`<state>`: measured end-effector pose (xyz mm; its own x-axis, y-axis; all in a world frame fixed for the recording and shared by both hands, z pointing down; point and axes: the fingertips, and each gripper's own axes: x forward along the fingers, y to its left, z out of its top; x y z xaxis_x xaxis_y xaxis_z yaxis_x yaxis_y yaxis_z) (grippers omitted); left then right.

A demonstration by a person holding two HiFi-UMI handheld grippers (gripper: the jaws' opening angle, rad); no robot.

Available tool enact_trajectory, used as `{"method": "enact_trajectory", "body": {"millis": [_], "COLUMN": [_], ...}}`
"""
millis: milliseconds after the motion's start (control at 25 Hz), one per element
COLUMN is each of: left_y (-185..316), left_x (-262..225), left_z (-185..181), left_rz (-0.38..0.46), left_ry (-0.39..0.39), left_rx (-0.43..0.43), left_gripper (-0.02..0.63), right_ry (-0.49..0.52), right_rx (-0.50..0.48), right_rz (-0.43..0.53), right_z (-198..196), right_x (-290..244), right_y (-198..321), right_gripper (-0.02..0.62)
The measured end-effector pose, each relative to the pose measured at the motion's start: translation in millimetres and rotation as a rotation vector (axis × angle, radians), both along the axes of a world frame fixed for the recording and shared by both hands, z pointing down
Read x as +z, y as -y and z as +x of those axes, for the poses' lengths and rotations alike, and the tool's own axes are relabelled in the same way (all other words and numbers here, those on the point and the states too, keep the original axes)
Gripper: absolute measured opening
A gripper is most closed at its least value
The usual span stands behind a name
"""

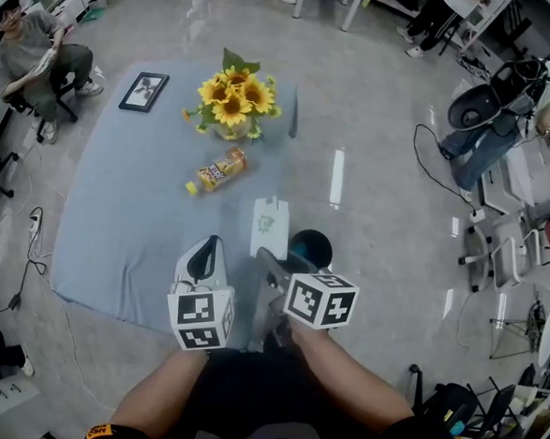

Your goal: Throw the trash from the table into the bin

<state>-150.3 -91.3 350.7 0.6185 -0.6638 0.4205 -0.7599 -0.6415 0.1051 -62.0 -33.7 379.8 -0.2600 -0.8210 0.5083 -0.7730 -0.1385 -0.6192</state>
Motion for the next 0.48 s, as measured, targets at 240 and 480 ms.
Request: {"method": "enact_trajectory", "body": {"millis": [240, 480], "left_y": [-11, -21], "left_x": [-2, -7], "left_z": [24, 44], "left_rz": [0.001, 0.01], "left_ry": [-0.009, -0.01], "left_rx": [0.034, 0.061], "left_gripper": [0.008, 0.008], "right_ry": [0.001, 0.0], "right_rx": [0.03, 0.054], "right_rz": [0.002, 0.001], "right_z": [22, 42], "right_x": [-1, -3], "right_y": [-13, -26], "right_gripper": [0.155, 0.155]}}
